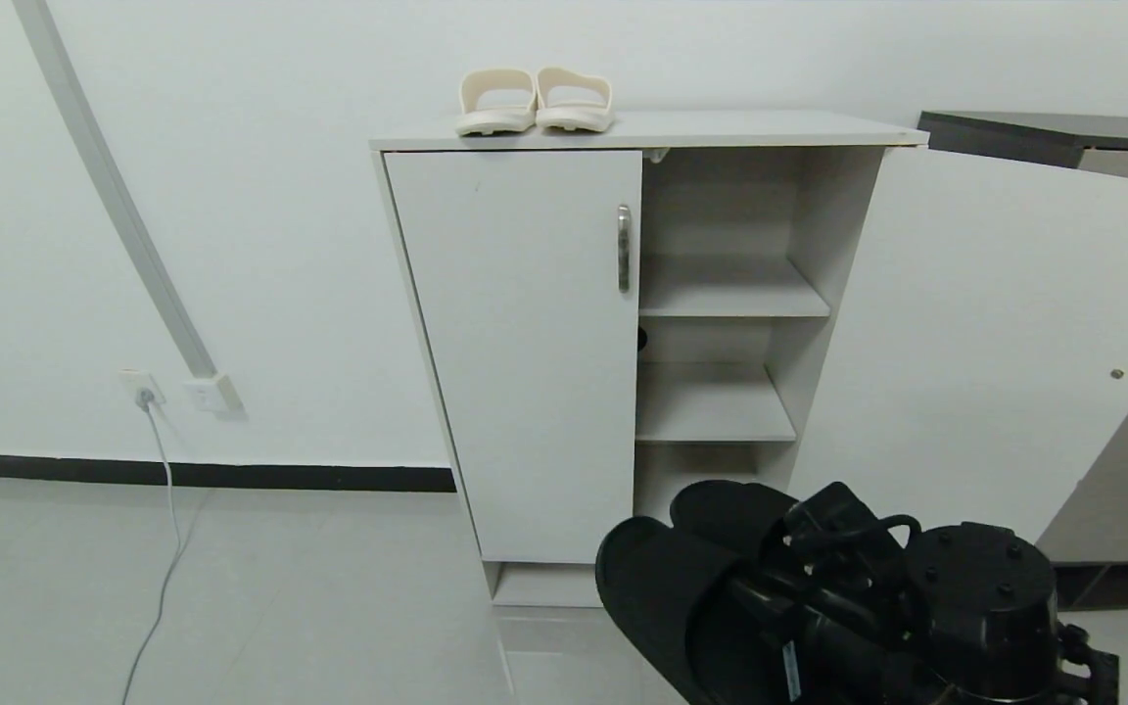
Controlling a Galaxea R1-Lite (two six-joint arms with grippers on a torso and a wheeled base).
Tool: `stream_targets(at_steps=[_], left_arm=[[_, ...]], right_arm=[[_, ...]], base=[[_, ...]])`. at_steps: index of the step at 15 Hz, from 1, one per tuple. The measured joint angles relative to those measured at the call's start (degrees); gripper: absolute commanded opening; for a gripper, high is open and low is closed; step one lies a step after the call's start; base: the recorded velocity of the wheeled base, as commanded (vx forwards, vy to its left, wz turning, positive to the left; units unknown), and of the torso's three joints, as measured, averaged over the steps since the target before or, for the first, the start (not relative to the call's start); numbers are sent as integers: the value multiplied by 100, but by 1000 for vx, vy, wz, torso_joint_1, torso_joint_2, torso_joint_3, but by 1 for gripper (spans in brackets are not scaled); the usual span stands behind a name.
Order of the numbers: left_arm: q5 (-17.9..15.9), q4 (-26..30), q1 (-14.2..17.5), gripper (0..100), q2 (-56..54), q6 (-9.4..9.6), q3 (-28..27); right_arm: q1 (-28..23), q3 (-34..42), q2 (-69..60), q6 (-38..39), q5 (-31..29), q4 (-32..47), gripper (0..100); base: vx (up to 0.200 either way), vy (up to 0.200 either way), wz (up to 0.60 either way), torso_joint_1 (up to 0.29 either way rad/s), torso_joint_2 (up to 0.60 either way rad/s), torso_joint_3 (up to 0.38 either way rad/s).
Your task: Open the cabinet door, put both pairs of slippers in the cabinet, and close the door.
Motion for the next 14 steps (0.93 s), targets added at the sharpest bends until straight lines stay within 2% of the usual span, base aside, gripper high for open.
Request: stream_targets(at_steps=[1,2,4,6,7,8,9,10,11,13,14], left_arm=[[-424,-50,0,0,-4,-33,29],[-490,34,0,0,-6,168,46],[-506,89,138,0,-11,323,60],[-600,99,735,0,-13,460,60],[-796,107,1063,0,-13,517,60],[-1293,107,1225,0,-13,561,60],[-1621,111,1295,0,-13,607,60],[-1632,113,1317,0,-13,640,60],[-1625,113,1212,0,-22,646,60],[-1603,118,761,0,-89,645,60],[-1526,118,695,0,-172,640,60]], right_arm=[[-18,-212,99,17,-197,-4,0],[-30,-395,207,29,-416,2,0],[-60,-711,441,35,-739,2,0],[-93,-844,614,46,-774,5,0],[-101,-872,680,73,-797,5,0],[-104,-920,734,137,-866,5,0],[-112,-985,789,176,-961,5,0],[-118,-1051,846,185,-996,5,0],[-134,-1125,912,185,-1011,10,0],[-154,-1246,1017,185,-1015,18,0],[-149,-1307,1081,187,-1031,22,0]], base=[[0,0,0,0,0,0],[0,0,0,0,0,0],[0,0,0,0,0,0],[0,0,0,0,0,0],[0,0,0,0,0,0],[0,0,0,0,0,0],[0,0,0,0,0,0],[0,0,0,0,0,0],[0,0,0,0,0,0],[0,0,0,0,0,0],[0,0,0,0,0,0]])
